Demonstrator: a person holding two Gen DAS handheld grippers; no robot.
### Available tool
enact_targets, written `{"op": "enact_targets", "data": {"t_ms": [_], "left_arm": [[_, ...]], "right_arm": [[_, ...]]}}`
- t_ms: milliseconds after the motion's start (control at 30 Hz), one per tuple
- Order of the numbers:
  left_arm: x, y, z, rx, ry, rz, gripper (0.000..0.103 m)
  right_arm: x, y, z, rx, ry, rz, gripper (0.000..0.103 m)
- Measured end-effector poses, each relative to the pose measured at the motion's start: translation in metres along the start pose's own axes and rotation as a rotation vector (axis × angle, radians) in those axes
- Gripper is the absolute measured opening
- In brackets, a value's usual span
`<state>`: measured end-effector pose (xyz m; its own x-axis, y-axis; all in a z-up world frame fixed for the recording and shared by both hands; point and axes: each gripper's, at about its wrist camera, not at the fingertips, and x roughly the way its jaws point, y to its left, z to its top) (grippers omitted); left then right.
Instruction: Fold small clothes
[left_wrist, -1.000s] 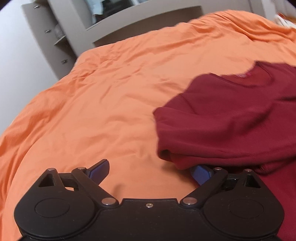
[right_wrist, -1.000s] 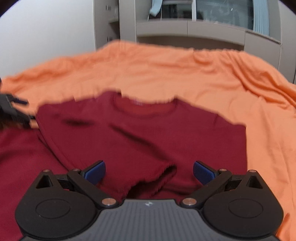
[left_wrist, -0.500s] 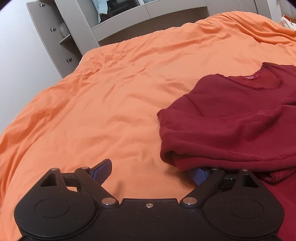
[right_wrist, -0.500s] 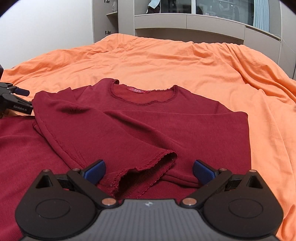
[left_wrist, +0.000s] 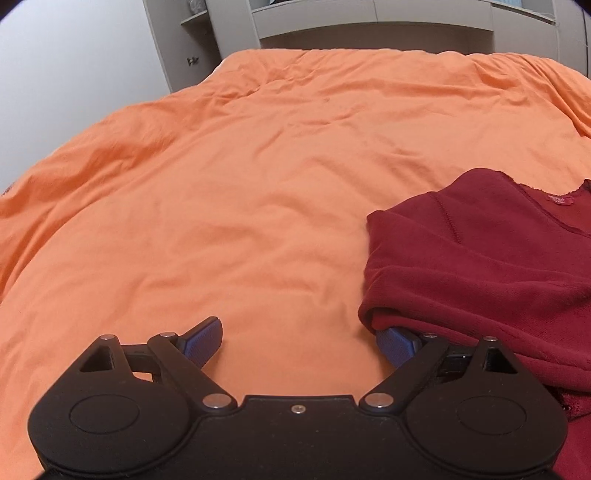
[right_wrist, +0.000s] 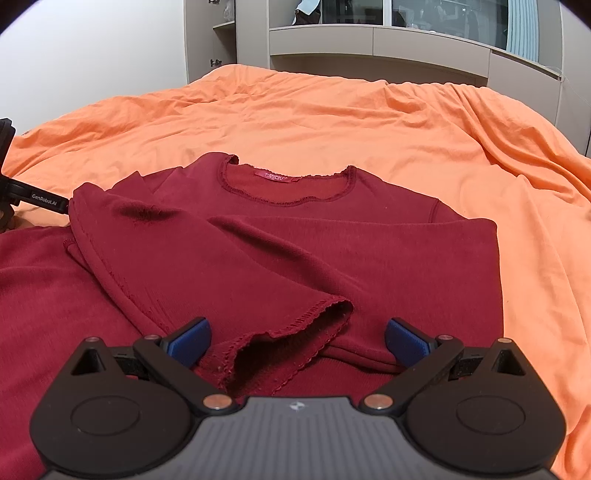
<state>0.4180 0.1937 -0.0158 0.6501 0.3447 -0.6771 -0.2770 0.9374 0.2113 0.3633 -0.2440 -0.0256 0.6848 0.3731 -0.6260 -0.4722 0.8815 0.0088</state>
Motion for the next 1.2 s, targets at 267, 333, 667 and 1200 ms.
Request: {"op": "enact_targets", "data": {"t_ms": [267, 333, 667, 1200], "left_arm": [[-0.017, 0.016, 0.001, -0.062, 0.058, -0.071, 0.091], [-0.029, 0.022, 0.001, -0.112, 0.032, -0.124, 0.097], [0.005, 0.019, 0.01, -0.312, 0.077, -0.184, 0.101], [-0.004, 0.025, -0.005, -0.259, 0.126, -0.137, 0.101]], "right_arm": [[0.001, 0.002, 0.0, -0.009, -0.002, -0.009, 0.103], [0.001, 0.002, 0.0, -0.009, -0.002, -0.009, 0.103], [0.001, 0.002, 0.0, -0.005, -0.002, -0.005, 0.103], [-0.011, -0.001, 0.002, -0.012, -0.005, -0.001, 0.103]]}}
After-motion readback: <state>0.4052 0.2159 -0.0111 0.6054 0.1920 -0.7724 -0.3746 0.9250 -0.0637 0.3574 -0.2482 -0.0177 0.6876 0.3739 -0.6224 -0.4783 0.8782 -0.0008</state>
